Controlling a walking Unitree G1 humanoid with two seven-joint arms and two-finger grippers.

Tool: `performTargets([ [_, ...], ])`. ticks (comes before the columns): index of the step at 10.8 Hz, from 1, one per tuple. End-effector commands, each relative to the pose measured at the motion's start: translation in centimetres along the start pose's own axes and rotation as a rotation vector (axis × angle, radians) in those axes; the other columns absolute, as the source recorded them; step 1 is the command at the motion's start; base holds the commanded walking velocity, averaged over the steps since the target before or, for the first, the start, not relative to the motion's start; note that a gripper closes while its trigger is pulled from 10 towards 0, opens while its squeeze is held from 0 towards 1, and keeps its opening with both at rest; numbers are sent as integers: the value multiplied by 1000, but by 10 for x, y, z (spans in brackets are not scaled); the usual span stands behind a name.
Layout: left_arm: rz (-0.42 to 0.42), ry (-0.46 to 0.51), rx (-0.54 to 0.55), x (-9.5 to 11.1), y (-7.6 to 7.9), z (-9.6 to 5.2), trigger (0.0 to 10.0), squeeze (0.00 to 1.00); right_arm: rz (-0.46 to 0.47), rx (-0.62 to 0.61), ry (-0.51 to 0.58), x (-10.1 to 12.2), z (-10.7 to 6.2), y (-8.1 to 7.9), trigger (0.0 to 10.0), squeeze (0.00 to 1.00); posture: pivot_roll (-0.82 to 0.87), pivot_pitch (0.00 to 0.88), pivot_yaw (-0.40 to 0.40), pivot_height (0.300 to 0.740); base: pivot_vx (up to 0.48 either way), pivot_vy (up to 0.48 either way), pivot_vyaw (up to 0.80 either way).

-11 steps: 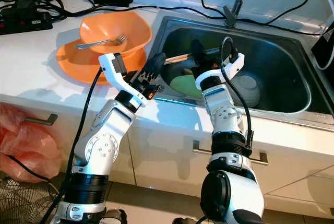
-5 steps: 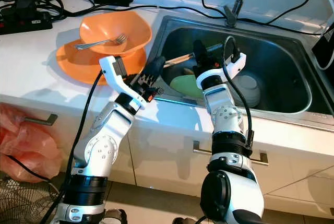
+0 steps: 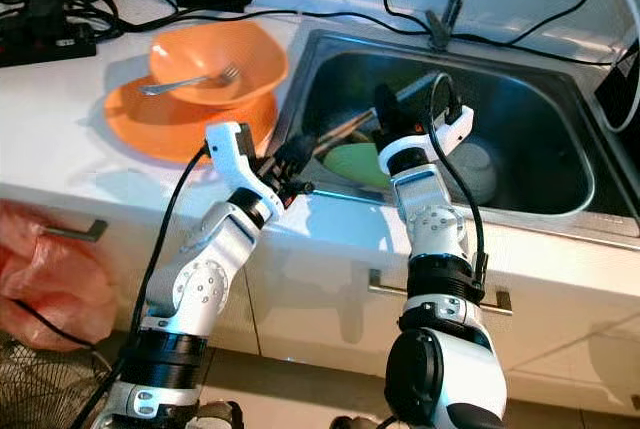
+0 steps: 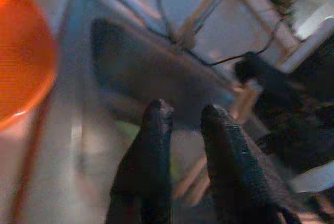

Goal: Kitchen organization

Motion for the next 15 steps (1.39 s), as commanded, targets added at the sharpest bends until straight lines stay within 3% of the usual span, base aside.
performTargets([
  [1,7,-25,20,-5,-1,1,10000,1000,-11,-2,30,10,0,0,0,0,129,85,-82,740,0,0,0],
  [6,-7,-10,45,-2,-5,2,10000,1000,16,-30,52,16,-1,6,0,0,129,88,-82,740,0,0,0],
  [8,4,-17,48,-3,-5,2,10000,1000,57,-126,141,34,-3,22,0,0,128,88,-82,740,0,0,0],
  [9,12,-22,49,-4,-5,2,10000,0,86,-216,216,50,-7,39,0,0,128,88,-82,740,0,0,0],
  [11,13,-21,53,-4,-5,2,10000,0,93,-289,281,66,-13,52,0,0,128,89,-83,740,0,0,0],
  [12,37,-27,48,-4,-4,2,10000,0,-17,-336,305,74,-16,56,10000,0,127,90,-83,740,0,0,0],
  [14,100,-62,51,-10,-3,2,10000,0,-311,-303,242,65,-12,43,10000,0,128,90,-82,740,0,0,0],
  [15,157,-83,86,-12,-9,2,10000,0,-369,-277,219,59,-10,38,10000,0,128,91,-80,740,0,0,0],
])
Point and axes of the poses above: a point about 5 cm out from each wrist's last joint towards the gripper, its own z axis pointing out of the wrist towards the gripper, its own x axis along the axis of the wrist's last joint, y = z × x, the point moved 5 cm from there along z, pointing out of the wrist towards the gripper, and after that the axes turned 15 degrees about -z, right-handed, at the moved point
